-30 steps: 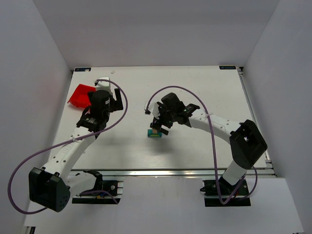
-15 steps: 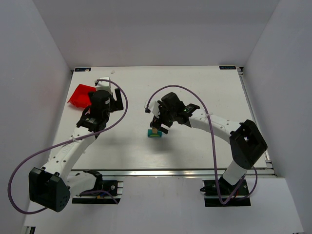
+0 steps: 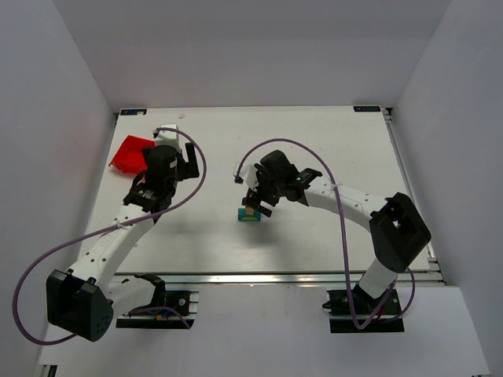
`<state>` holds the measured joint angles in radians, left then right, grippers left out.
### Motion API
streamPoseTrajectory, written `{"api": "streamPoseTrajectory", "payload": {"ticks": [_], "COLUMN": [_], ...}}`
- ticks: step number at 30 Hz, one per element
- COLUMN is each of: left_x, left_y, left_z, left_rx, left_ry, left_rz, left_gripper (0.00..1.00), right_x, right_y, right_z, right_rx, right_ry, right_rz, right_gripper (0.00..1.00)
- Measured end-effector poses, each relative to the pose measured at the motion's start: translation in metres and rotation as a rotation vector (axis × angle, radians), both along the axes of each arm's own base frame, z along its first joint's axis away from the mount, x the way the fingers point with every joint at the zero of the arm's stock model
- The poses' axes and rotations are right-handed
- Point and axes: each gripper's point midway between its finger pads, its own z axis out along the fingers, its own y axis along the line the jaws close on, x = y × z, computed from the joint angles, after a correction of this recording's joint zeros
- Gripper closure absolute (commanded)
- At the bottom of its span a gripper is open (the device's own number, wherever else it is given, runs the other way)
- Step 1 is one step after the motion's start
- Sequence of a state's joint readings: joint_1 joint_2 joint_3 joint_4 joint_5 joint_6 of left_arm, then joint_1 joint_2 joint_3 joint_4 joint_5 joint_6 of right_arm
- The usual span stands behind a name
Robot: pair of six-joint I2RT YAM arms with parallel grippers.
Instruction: Build the wood block tower
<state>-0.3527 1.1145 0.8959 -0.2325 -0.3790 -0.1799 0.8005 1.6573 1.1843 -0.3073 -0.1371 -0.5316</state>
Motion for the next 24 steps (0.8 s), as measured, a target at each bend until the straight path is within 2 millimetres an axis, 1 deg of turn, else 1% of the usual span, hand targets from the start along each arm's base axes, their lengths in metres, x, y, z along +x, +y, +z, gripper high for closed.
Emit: {"api": "streamPoseTrajectory", "payload": {"ticks": [5,24], "left_x": [0.0,-0.0001], "left_y": [-0.0001,-0.0006], "left_z": [0.0,-0.0001], "left_rx": [0.0,0.0], "left_ry": [0.0,0.0], "left_rz": [0.0,-0.003], "left_gripper": [0.02,0.02], "right_x": [-0.0027,0.0023], "right_y": [-0.003,-0.0024], "right_z": [-0.0061,-0.004], "right_rx": [-0.012,-0.007], "right_ry": [0.009,-0.013], "right_rz": [-0.001,-0.013], "right_gripper": [0.1,0.11]}}
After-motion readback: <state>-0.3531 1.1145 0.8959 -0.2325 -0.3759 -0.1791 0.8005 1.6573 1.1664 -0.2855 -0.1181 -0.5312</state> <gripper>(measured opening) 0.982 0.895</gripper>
